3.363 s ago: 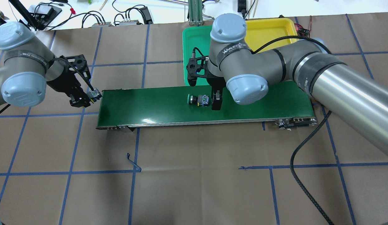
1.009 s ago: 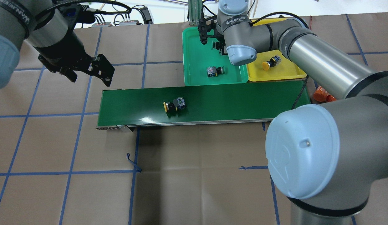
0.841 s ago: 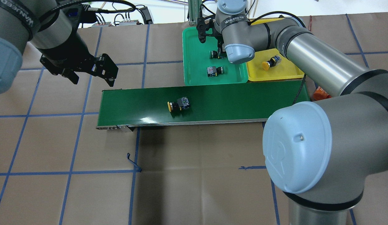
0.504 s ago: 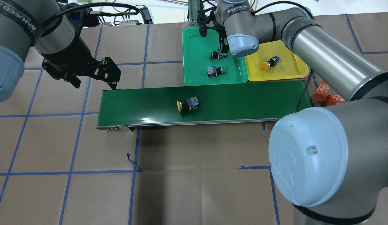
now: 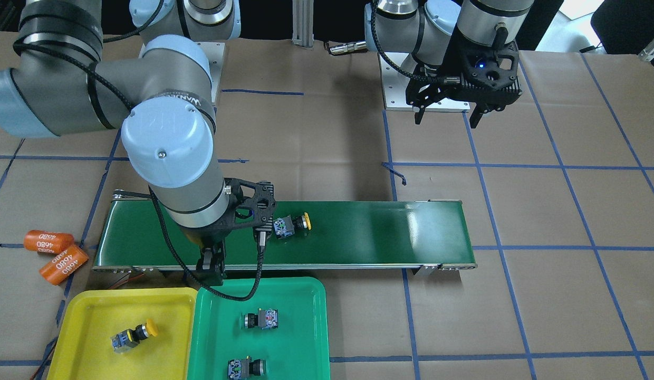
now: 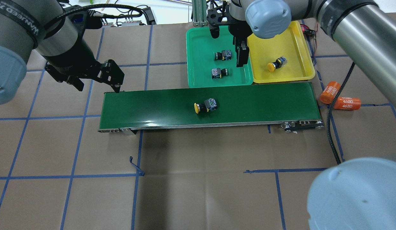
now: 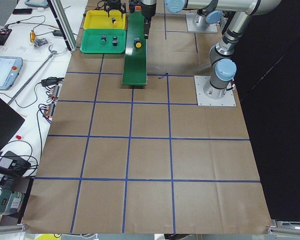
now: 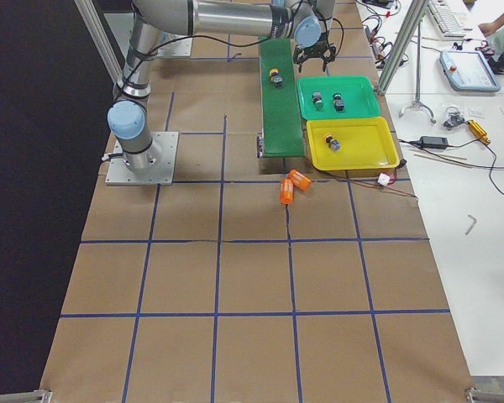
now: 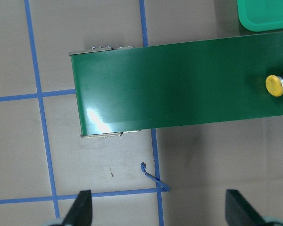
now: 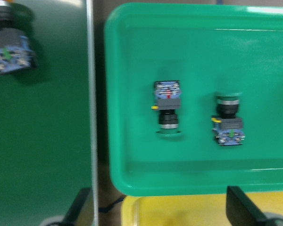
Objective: Sort buttons by color to trays
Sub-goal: 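Lower the right gripper to the yellow-cap button on the belt while the left rises, then grasp the yellow-cap button with the right gripper and lift it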
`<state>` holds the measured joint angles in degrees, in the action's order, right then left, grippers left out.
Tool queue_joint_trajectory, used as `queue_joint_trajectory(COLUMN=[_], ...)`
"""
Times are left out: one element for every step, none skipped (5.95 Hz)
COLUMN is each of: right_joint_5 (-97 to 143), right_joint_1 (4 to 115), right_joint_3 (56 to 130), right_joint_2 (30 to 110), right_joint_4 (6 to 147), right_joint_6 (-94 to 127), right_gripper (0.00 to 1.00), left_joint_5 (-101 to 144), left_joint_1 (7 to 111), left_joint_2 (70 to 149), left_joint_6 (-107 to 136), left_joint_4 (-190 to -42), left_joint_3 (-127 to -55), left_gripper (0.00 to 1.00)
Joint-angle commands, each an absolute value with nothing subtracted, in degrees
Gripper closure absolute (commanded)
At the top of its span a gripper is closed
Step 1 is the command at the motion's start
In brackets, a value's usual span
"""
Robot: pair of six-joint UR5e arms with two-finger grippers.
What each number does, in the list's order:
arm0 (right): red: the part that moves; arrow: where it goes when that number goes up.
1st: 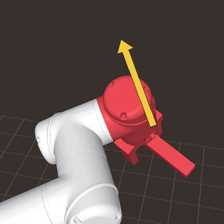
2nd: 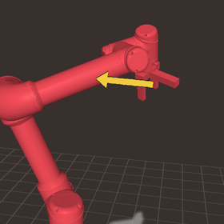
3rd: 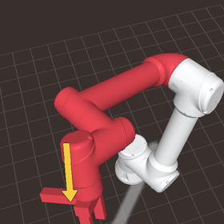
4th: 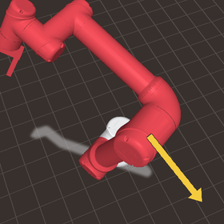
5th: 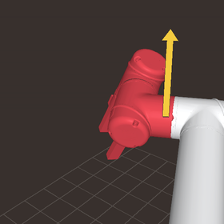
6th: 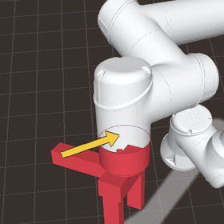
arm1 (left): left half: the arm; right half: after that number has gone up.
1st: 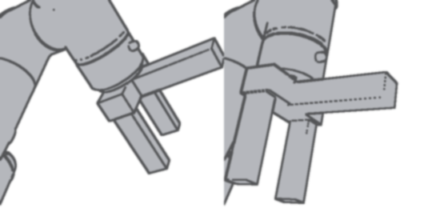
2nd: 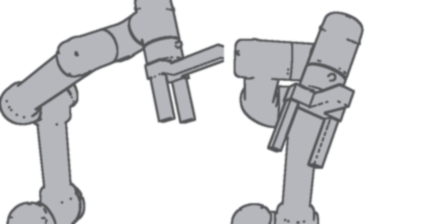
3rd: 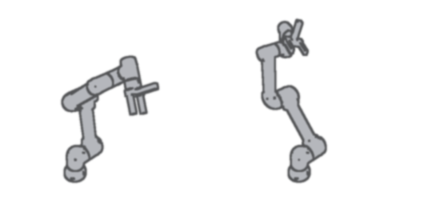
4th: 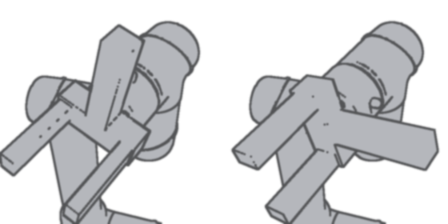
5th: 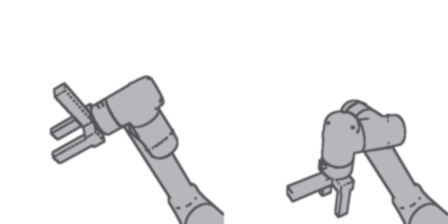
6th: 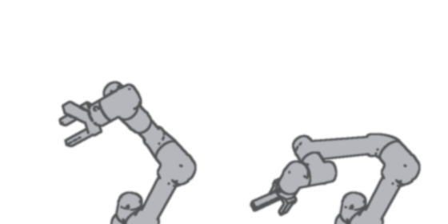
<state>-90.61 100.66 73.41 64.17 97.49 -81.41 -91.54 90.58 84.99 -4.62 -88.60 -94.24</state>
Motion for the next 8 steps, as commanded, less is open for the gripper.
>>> queue_joint_trajectory(right_joint_5=[-89.92,-90.0,-90.0,-90.17,-90.35,-90.44,-90.7,-90.88], right_joint_1=[101.33,101.51,101.51,101.43,101.16,100.47,100.2,98.54], right_joint_3=[79.67,85.37,91.52,97.59,103.13,105.36,105.47,105.47], right_joint_2=[66.96,68.8,68.99,69.6,70.57,70.75,70.75,70.84], right_joint_4=[95.35,101.02,109.34,116.47,122.37,125.74,125.77,125.68], right_joint_6=[-81.38,-83.56,-87.93,-90.59,-91.14,-92.62,-92.72,-92.81], right_gripper=[0.0,0.0,0.0,0.0,0.0,0.0,0.06,0.44], left_joint_5=[-91.76,-92.02,-92.02,-92.11,-92.11,-92.11,-92.11,-92.11], left_joint_1=[90.35,90.44,90.44,90.35,90.44,90.35,90.26,90.26], left_joint_2=[84.47,83.94,84.02,83.94,83.94,84.02,83.85,83.85], left_joint_6=[-4.75,-4.75,-4.83,-4.83,-4.83,-4.83,-4.75,-4.75], left_joint_4=[-88.68,-88.68,-88.77,-88.77,-88.77,-88.77,-88.77,-88.77], left_joint_3=[-94.13,-94.22,-94.22,-94.22,-94.22,-94.22,-94.13,-94.13], left_gripper=[0.01,0.01,0.01,0.01,0.01,0.01,0.01,0.01])
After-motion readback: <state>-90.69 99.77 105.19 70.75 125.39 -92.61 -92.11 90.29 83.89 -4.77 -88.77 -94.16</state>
